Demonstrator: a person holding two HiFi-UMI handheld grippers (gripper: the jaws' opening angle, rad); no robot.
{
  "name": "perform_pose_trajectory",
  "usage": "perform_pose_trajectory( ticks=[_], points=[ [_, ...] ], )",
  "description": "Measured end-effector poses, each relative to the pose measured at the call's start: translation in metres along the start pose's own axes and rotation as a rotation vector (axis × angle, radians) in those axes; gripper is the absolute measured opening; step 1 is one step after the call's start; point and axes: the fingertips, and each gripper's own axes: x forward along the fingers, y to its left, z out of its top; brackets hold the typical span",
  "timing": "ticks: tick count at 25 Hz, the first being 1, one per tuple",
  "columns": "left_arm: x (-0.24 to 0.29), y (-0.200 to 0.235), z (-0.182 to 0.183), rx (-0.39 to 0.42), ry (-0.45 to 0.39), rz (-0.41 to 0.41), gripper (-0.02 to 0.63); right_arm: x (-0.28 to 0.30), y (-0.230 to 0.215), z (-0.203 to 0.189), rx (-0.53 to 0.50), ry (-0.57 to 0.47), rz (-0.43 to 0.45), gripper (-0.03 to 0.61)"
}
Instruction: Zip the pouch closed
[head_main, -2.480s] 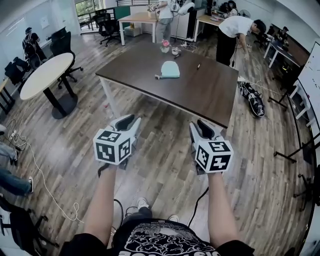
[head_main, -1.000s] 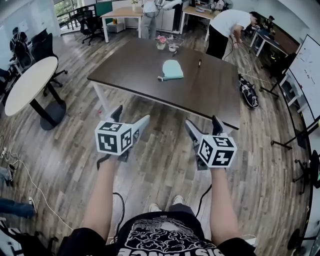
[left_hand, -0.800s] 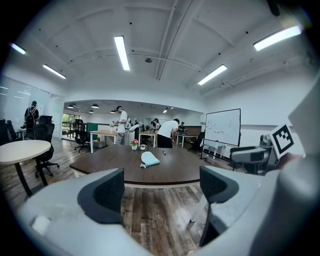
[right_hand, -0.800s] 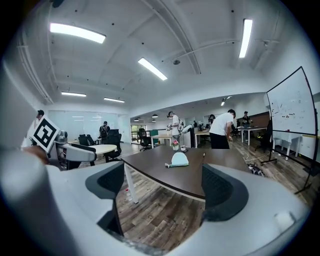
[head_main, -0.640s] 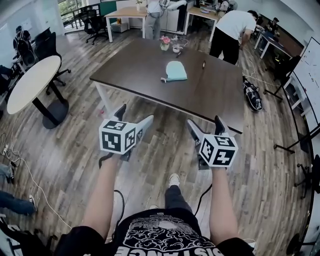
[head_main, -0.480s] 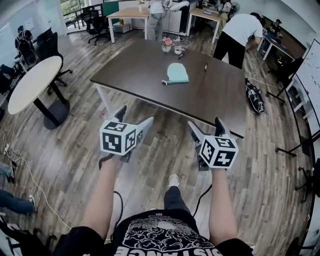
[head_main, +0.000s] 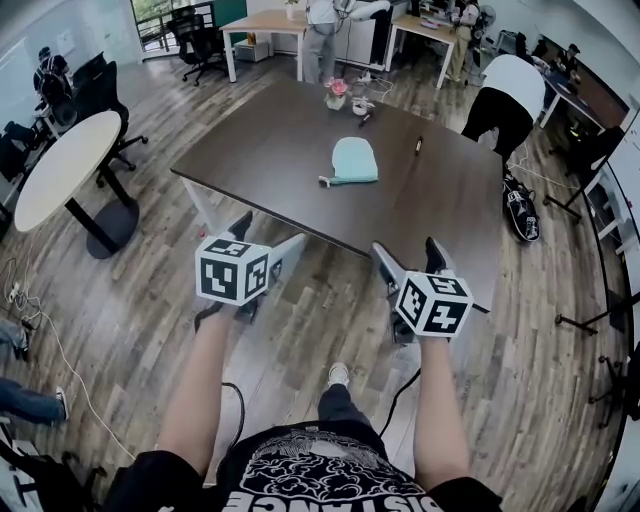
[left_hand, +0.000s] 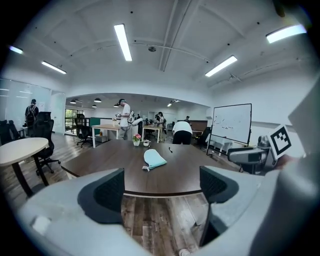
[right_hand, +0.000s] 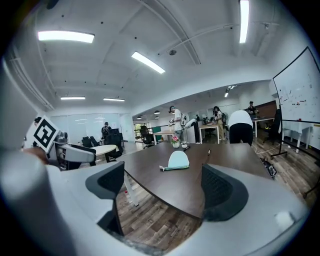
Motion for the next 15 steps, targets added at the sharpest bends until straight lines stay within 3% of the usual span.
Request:
perform_pose_trajectory(
  ticks=[15],
  points=[
    [0.098,0.019,0.046,-0.025,0.022,0.057,0.477,0.095,-0.072,0.038,-0.011,0.022,0.030,0.455]
  ],
)
